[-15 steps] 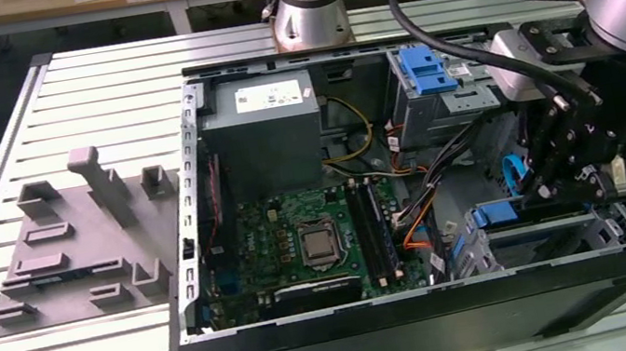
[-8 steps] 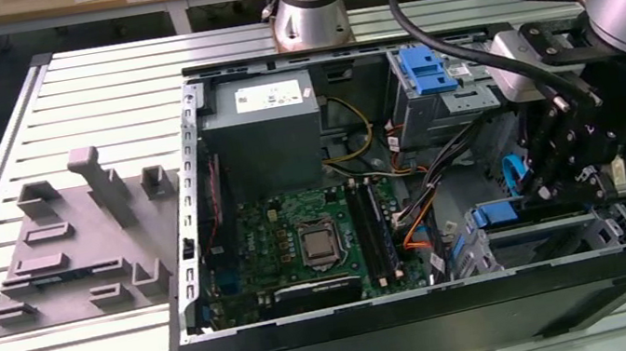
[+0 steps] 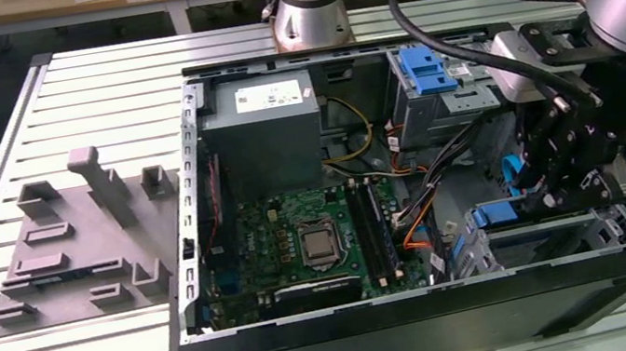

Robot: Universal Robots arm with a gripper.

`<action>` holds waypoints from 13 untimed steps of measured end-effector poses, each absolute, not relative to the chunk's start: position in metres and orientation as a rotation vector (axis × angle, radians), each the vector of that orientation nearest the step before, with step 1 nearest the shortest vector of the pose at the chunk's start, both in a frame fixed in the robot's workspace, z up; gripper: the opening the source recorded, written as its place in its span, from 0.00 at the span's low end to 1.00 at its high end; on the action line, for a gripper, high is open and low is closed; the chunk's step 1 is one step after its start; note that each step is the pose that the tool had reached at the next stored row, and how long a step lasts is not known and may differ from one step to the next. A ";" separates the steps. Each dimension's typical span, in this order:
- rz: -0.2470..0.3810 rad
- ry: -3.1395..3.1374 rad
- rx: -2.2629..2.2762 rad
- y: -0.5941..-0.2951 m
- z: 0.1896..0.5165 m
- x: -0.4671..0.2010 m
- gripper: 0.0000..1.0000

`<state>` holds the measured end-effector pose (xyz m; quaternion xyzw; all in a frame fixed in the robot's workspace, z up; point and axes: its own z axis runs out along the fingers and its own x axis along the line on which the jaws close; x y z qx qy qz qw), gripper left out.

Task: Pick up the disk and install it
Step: 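Insert the second disk wire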

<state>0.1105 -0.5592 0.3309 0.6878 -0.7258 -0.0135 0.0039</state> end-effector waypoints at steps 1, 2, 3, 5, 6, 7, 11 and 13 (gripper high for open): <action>-0.042 -2.275 2.155 -0.559 0.331 0.110 0.35; -0.042 -2.275 2.155 -0.559 0.332 0.110 0.35; -0.042 -2.275 2.155 -0.559 0.332 0.110 0.35; -0.042 -2.275 2.155 -0.559 0.334 0.110 0.35; -0.043 -2.275 2.155 -0.559 0.335 0.110 0.35; -0.043 -2.274 2.155 -0.559 0.336 0.110 0.35; -0.043 -2.274 2.155 -0.559 0.339 0.110 0.35; -0.043 -2.274 2.155 -0.559 0.341 0.110 0.35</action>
